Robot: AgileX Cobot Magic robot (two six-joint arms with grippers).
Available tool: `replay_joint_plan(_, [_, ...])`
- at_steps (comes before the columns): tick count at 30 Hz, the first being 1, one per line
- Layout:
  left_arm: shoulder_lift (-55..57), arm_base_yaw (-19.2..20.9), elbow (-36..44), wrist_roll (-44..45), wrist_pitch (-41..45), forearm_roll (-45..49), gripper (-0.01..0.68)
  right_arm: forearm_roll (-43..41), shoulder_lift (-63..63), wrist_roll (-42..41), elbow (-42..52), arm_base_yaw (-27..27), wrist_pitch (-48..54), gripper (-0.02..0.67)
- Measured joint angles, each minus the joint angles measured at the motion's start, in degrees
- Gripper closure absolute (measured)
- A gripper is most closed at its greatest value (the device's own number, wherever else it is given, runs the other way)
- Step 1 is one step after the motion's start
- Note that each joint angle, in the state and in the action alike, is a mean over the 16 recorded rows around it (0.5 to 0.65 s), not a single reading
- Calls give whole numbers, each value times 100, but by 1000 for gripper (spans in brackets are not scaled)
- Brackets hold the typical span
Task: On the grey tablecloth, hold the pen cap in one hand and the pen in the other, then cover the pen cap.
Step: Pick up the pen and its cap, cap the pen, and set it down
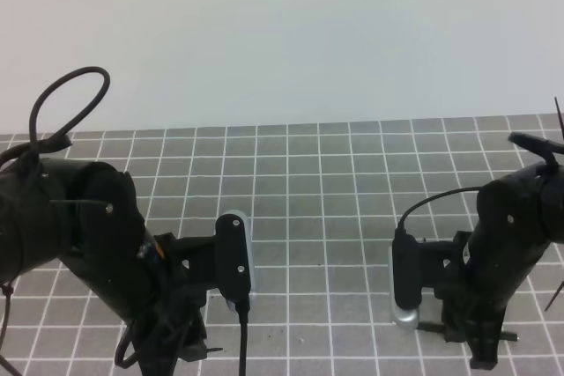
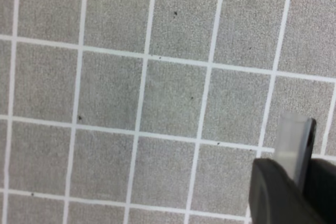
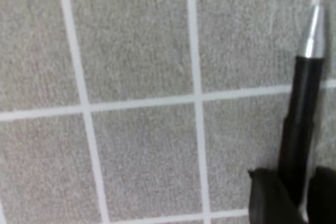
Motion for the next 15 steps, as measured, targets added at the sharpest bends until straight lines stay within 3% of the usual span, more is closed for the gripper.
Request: replay_joint_plan(15, [0, 1, -11, 0, 9, -59, 594, -86, -294, 332, -148, 4, 115, 566])
